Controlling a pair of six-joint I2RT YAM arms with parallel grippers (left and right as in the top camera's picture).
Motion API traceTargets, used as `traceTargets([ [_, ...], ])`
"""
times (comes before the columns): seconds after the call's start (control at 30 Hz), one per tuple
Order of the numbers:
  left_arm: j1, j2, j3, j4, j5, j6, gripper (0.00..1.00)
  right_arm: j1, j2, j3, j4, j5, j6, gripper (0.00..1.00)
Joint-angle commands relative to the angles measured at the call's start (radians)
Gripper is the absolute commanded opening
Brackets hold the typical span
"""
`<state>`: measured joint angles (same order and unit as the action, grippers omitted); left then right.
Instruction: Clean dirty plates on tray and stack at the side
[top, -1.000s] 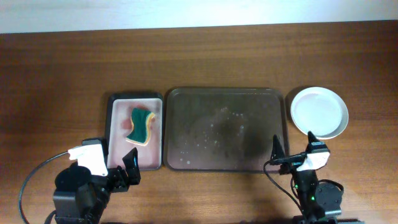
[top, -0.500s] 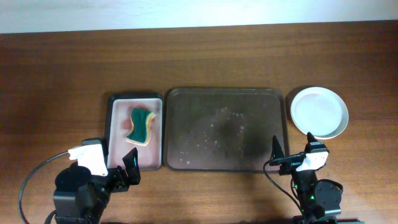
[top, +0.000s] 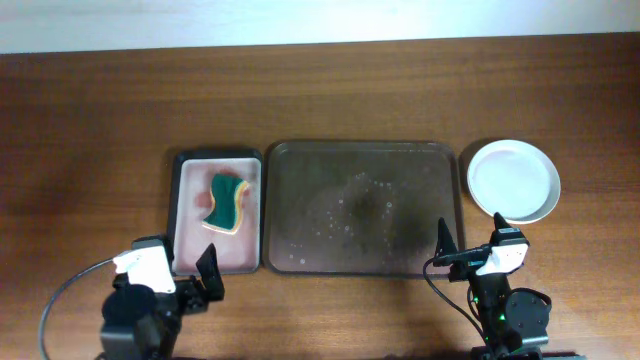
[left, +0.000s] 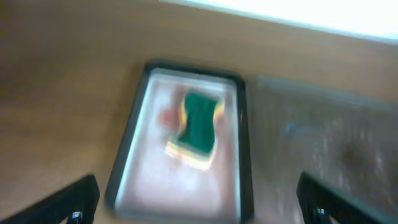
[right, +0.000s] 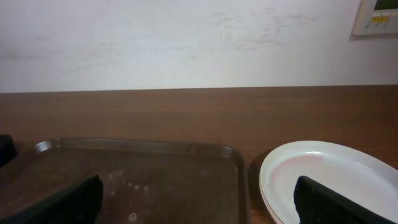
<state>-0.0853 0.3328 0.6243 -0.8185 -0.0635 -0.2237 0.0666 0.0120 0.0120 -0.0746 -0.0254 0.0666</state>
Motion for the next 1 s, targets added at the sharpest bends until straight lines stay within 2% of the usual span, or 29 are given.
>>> traceTargets([
  [0.0, 0.012, -0.129, -0.188, 0.166, -0.014, 0.016, 0.99, 0.005, -0.008, -0.006, -0.005, 0.008, -0.007, 0.99],
  [0.13, 0.012, -0.287, -0.422, 0.462, -0.012, 0.016, 0.99, 0.005, -0.009, -0.006, -0.005, 0.008, -0.007, 0.99],
  [0.23, 0.012, -0.328, -0.522, 0.653, -0.012, 0.017, 0.99, 0.005, -0.009, -0.006, -0.005, 0.008, -0.007, 0.99],
  [0.3, 0.011, -0.328, -0.616, 0.882, -0.01, 0.041, 0.99, 0.005, -0.008, -0.006, -0.005, 0.008, -0.007, 0.99],
  [0.43, 0.012, -0.328, -0.616, 0.87, 0.062, 0.248, 0.99, 0.005, -0.008, -0.006, -0.005, 0.008, -0.007, 0.99],
  [0.53, 0.011, -0.328, -0.616, 0.733, 0.081, 0.258, 0.99, 0.005, -0.009, -0.006, -0.005, 0.008, -0.007, 0.99],
  [0.97, 0.011, -0.328, -0.616, 0.738, 0.086, 0.259, 0.99, 0.005, -0.009, -0.006, -0.005, 0.008, -0.007, 0.99],
])
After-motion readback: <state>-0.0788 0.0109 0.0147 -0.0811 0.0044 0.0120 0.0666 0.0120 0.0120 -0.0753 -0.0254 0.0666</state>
